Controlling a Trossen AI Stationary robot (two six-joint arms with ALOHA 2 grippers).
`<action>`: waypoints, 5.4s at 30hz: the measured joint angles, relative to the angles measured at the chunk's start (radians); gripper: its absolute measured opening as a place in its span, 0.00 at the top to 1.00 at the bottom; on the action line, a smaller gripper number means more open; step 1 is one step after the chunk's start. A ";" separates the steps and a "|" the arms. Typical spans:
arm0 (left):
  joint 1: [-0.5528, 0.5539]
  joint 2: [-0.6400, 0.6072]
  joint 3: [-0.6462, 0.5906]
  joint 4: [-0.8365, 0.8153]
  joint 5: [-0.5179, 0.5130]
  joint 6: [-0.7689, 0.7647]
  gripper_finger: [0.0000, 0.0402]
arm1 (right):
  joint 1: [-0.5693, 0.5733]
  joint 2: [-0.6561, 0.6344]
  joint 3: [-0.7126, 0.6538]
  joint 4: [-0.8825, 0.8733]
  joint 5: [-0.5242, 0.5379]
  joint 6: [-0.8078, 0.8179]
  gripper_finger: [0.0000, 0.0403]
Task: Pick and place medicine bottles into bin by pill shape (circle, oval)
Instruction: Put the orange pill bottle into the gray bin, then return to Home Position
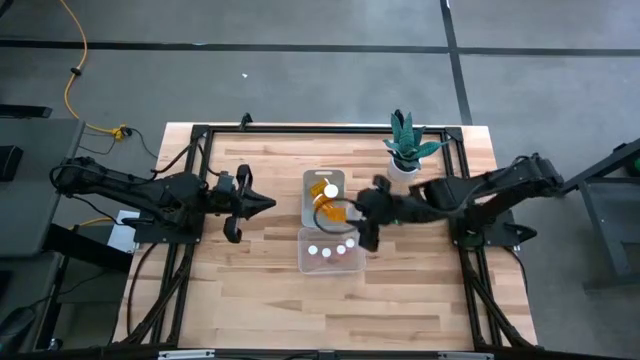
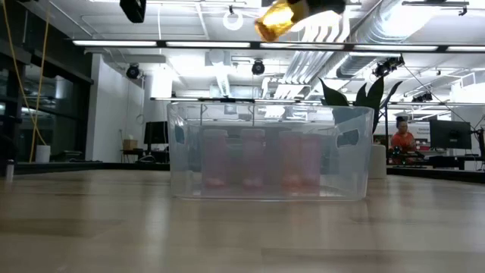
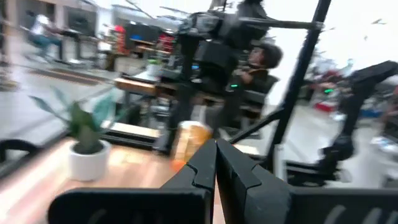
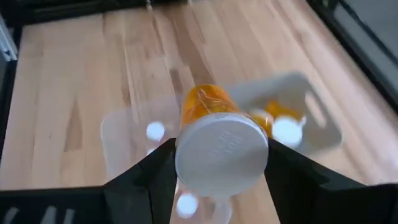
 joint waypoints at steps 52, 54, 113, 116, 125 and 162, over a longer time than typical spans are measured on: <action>0.000 -0.015 0.000 0.039 -0.060 -0.049 1.00 | -0.316 0.624 0.333 -0.306 -0.406 -0.543 0.30; 0.000 -0.015 0.000 0.039 -0.060 -0.049 1.00 | -0.317 0.624 0.366 -0.343 -0.413 -0.560 0.28; 0.105 -0.545 -0.513 0.062 -0.017 -0.161 1.00 | -0.202 -0.352 -0.414 0.481 -0.339 -0.114 1.00; 0.105 -0.599 -0.520 -0.082 -0.012 -0.163 1.00 | -0.202 -0.367 -0.414 0.480 -0.358 -0.086 1.00; 0.105 -0.739 -0.519 -0.293 0.028 -0.179 1.00 | -0.170 -0.515 -0.486 0.421 -0.354 0.019 1.00; 0.105 -0.781 -0.518 -0.291 0.025 -0.163 1.00 | -0.130 -1.414 -1.232 0.797 -0.214 0.042 1.00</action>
